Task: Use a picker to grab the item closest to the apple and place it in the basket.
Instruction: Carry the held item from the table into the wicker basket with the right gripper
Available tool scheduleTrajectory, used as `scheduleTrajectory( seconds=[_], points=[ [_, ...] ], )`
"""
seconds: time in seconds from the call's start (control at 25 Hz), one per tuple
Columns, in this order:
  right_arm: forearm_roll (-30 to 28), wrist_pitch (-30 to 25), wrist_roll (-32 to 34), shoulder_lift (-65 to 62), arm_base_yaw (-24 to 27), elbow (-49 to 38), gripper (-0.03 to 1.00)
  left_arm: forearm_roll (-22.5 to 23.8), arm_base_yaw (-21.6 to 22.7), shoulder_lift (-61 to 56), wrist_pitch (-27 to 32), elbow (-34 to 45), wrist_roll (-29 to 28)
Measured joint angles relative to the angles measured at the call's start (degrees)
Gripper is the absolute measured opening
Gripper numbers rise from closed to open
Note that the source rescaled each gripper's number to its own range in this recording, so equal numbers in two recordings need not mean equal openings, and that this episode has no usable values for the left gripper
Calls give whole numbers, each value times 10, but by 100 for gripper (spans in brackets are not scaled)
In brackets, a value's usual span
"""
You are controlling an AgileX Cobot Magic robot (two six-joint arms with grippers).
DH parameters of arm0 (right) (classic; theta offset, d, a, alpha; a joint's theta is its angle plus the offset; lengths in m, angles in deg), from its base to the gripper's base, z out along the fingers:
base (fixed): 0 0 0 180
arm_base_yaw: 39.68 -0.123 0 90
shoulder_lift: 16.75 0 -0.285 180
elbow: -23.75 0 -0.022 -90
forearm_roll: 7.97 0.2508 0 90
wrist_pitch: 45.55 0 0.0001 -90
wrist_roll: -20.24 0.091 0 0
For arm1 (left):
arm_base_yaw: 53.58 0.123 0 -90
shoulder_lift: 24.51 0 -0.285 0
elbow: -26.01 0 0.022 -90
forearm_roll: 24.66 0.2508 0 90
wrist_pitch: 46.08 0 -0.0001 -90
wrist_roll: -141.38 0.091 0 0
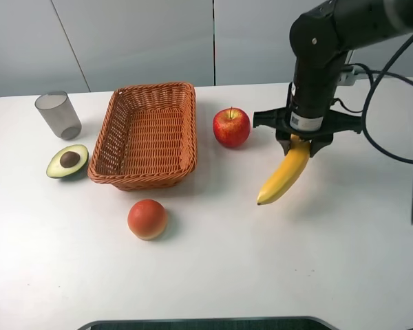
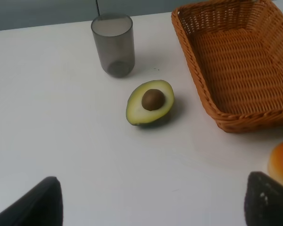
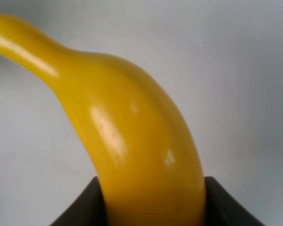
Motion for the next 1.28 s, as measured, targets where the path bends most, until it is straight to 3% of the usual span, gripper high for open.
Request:
scheduleTrajectory(
  seconds=[0.48, 0.72, 0.96, 1.28],
  points=[
    [32, -77, -200, -142, -33, -14, 1, 0, 0, 0, 0, 0, 0],
    [61, -70, -254, -133, -77, 2, 1, 0, 0, 0, 0, 0, 0],
    [75, -66, -276, -53, -120, 109, 1, 0, 0, 0, 0, 0, 0],
    [124, -97, -304, 90, -162, 333, 1, 0, 0, 0, 0, 0, -1]
  ],
)
